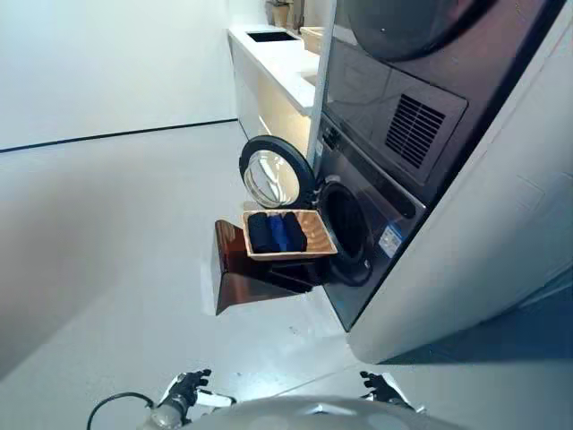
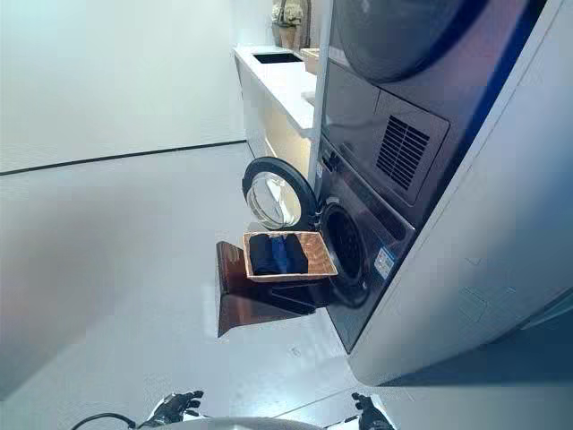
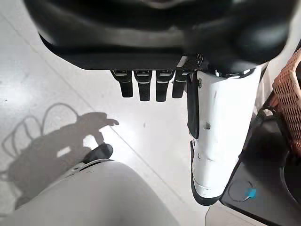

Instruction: Pick up the clothes and place them into the washing machine

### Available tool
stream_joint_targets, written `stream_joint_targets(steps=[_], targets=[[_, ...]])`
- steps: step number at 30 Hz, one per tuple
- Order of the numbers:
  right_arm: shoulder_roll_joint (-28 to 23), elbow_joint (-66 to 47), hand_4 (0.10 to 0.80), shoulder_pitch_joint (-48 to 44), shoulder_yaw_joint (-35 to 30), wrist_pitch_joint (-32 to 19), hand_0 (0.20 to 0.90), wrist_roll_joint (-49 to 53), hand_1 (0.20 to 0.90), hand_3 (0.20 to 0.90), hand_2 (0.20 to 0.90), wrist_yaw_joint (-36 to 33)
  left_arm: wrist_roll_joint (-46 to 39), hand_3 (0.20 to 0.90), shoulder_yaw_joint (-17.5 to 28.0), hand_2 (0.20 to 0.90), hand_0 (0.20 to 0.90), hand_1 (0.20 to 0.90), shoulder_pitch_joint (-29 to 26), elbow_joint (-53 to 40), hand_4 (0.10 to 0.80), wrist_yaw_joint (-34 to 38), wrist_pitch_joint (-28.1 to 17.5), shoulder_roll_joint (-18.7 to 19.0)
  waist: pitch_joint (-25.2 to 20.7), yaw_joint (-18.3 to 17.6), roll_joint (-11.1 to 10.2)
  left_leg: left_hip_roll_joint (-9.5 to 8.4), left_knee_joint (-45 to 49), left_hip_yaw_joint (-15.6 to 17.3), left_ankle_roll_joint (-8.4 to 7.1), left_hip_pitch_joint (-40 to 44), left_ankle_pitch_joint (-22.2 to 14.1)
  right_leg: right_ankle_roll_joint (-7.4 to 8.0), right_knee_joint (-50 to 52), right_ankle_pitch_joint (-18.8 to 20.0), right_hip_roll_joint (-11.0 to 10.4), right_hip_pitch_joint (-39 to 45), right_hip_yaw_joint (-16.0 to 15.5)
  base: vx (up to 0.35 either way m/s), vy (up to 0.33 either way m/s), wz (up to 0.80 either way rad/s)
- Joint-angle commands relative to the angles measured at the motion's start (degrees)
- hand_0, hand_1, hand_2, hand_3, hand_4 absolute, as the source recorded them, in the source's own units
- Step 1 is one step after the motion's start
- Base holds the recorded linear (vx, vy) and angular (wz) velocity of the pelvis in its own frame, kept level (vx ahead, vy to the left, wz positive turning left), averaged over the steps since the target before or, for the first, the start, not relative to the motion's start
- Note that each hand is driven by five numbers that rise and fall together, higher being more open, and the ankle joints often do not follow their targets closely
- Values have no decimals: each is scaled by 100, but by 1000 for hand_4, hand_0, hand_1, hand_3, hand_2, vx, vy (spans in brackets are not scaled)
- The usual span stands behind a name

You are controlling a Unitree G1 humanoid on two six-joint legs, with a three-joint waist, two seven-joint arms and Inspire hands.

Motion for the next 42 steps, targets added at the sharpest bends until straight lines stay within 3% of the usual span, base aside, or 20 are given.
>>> stream_joint_targets(steps=[1,19,30,36,39,42], targets=[[-345,237,800,-281,85,-25,900,-58,900,900,900,-4,-83,900,100,900,900,900,-281,292,800,-69,-104,-439,-2,10,57,29,-40,-514,-407,-39,31,-54,0,161,293,62,-146,0,0,0],[-321,110,800,-278,100,-39,900,-19,900,900,900,-36,-195,900,135,900,900,900,-271,316,800,-91,-104,-466,47,17,16,18,-40,-521,-375,-52,18,-50,16,152,285,33,-139,1,2,0],[-372,34,800,-483,99,4,900,4,900,900,900,-20,-264,900,105,900,900,900,-437,214,800,-55,-116,-365,236,58,-44,-194,184,-432,-114,-374,-72,49,463,169,75,-418,95,-4,71,-5],[-379,-77,800,-586,-1,-17,900,66,900,900,900,-84,-236,900,124,900,900,900,-581,193,800,-21,-133,-219,353,61,-28,-328,461,-455,108,-450,-310,116,1720,59,28,-962,135,48,138,-17],[-408,-104,800,-609,-64,-48,900,136,900,900,900,-116,-211,900,123,900,900,900,-639,138,800,-2,-129,-100,515,-51,26,-353,555,-622,197,-337,-399,74,2619,339,132,-1455,200,99,127,-30],[-431,-112,800,-585,-168,-57,900,213,900,900,900,-124,-202,900,97,900,900,900,-662,158,800,9,-157,-77,544,-168,53,-386,446,-773,171,-25,-560,-10,2285,432,52,-1889,98,239,32,6]])
